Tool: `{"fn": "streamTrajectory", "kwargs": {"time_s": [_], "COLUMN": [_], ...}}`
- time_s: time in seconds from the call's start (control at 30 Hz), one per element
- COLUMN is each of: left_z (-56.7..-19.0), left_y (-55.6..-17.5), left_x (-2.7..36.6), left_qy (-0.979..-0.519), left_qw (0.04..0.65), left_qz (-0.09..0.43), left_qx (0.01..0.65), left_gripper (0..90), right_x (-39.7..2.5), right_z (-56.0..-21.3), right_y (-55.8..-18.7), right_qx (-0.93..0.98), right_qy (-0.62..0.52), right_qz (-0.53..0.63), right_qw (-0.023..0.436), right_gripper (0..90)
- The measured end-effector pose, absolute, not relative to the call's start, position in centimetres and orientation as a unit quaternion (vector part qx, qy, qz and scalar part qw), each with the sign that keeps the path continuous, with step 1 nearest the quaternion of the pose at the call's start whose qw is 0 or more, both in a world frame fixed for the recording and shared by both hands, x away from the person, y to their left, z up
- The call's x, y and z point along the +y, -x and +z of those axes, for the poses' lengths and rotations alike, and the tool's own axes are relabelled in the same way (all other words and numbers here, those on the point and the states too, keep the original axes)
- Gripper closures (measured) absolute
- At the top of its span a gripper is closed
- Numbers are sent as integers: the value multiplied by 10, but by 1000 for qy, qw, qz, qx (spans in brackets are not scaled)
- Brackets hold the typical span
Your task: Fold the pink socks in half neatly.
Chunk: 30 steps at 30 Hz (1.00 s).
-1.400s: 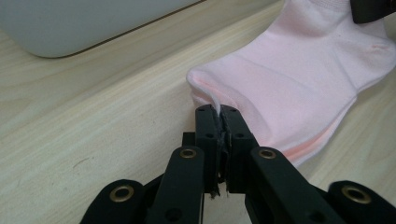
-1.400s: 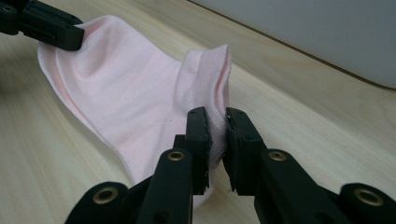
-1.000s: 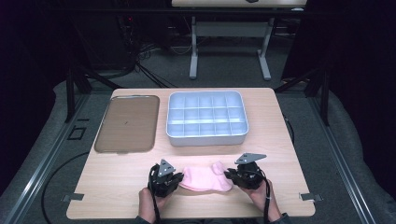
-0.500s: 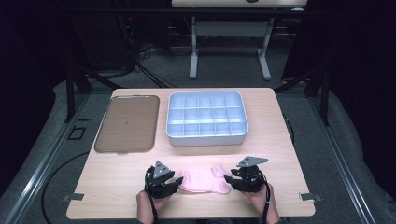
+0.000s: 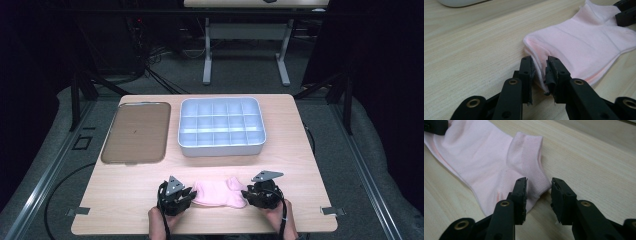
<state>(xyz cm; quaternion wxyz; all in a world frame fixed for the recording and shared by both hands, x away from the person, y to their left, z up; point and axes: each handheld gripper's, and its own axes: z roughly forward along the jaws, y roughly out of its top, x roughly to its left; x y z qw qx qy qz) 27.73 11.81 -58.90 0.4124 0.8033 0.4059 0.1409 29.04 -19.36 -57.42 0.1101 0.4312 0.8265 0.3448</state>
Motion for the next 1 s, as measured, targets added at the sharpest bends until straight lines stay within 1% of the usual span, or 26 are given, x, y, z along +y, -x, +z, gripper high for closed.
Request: {"fn": "streamTrajectory", "kwargs": {"time_s": [0.1,0.2,0.27,0.33,0.43,0.53,0.77,1.0], "left_z": [-589,-589,-589,-589,-589,-589,-589,-589], "left_y": [-276,-277,-277,-277,-278,-278,-279,-278], "left_x": [116,117,117,117,118,117,119,118], "left_qy": [-805,-804,-804,-803,-804,-804,-802,-802], "left_qw": [410,412,411,412,413,413,417,415], "left_qz": [150,146,144,142,140,140,131,143], "left_qx": [402,403,405,406,405,405,407,406], "left_gripper": [765,776,775,775,779,787,797,818], "right_x": [-196,-199,-200,-200,-201,-202,-196,-193], "right_z": [-575,-576,-577,-578,-580,-580,-576,-562], "right_y": [-290,-290,-290,-291,-290,-291,-291,-290], "right_qx": [823,820,818,816,812,808,814,815], "right_qy": [-435,-435,-435,-435,-437,-441,-441,-432], "right_qz": [348,356,362,368,376,380,364,368], "right_qw": [110,106,104,99,92,88,102,119], "right_gripper": [683,713,740,789,824,837,844,846]}}
